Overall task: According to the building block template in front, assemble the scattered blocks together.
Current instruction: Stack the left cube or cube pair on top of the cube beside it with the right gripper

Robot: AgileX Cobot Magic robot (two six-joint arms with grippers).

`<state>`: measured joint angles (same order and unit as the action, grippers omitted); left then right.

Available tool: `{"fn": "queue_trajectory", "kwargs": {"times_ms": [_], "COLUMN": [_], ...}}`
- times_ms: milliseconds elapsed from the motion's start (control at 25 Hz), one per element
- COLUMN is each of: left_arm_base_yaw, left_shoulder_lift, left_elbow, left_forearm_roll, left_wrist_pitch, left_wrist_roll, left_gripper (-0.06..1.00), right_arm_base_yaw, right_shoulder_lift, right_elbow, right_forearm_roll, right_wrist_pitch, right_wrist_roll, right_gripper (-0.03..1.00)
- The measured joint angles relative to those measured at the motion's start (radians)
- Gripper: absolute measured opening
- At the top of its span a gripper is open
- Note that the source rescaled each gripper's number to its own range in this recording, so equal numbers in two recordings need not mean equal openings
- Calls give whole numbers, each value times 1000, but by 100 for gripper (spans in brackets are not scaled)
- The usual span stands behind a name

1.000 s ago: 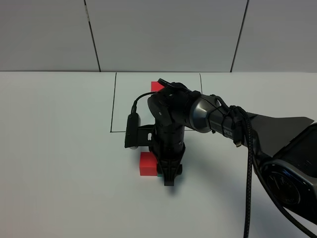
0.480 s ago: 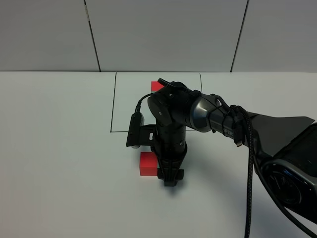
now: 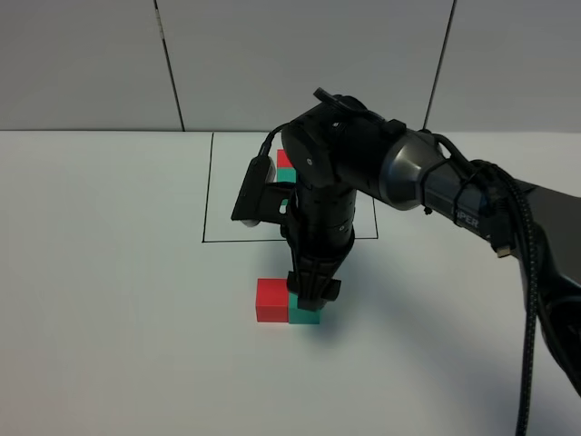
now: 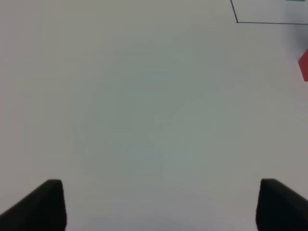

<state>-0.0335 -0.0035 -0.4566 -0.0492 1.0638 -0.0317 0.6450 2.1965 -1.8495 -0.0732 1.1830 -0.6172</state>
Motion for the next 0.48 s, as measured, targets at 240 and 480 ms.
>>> {"fn": "queue_trajectory", "kwargs": {"times_ms": [240,480], "left_arm_base_yaw": [0,0], "left_shoulder_lift": [0,0], "left_elbow": [0,0], "left_forearm_roll": [0,0], "left_wrist_pitch": [0,0], "left_wrist_roll": [0,0], "left_gripper": [79,79], "right_arm_base_yaw": [-67,-127], "right_shoulder_lift": [-62,-128], "right_elbow": [0,0], "right_forearm_roll": [-1,-3], "right_wrist_pitch": [3,30], "right_wrist_roll": [291,396], "right_gripper": [98,98]}}
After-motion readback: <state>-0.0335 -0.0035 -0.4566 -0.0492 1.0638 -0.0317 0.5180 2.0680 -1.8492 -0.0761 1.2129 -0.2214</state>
